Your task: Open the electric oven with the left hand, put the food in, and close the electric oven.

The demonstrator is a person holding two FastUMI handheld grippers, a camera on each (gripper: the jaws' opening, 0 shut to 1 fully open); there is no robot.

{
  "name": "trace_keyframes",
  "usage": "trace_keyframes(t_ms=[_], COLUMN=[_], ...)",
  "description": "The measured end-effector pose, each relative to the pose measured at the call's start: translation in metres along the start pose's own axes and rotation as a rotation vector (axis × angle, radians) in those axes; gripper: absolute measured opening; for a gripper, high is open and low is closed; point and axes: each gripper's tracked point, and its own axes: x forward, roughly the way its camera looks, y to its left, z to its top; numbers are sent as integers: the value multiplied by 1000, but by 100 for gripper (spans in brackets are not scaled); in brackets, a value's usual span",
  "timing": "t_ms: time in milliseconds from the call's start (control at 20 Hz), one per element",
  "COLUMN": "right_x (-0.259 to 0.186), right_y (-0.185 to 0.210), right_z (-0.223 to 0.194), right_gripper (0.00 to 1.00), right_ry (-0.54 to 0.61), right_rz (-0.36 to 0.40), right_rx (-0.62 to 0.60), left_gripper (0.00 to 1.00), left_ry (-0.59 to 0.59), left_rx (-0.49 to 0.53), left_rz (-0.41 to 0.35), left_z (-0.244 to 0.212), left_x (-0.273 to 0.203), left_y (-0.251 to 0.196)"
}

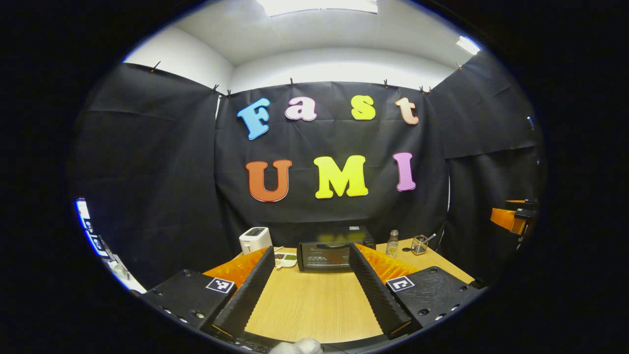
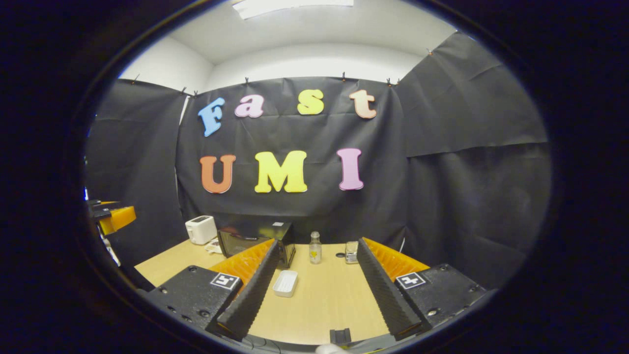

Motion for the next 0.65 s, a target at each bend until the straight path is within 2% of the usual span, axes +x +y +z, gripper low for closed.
trace_keyframes(t_ms=[100, 150, 650], right_x=[-2, -4, -14], right_y=[3, 3, 19], right_z=[0, 2, 13], right_gripper=[96, 100, 100], right_ry=[3, 2, -10], right_rz=[-9, -14, -42], right_rx=[-3, 1, -18], left_gripper=[96, 96, 96], left_ry=[-9, -11, -10], left_rx=[1, 1, -9], left_rz=[-18, -28, -75], left_z=[4, 5, 4], left_x=[1, 2, 6], left_y=[-2, -3, 4])
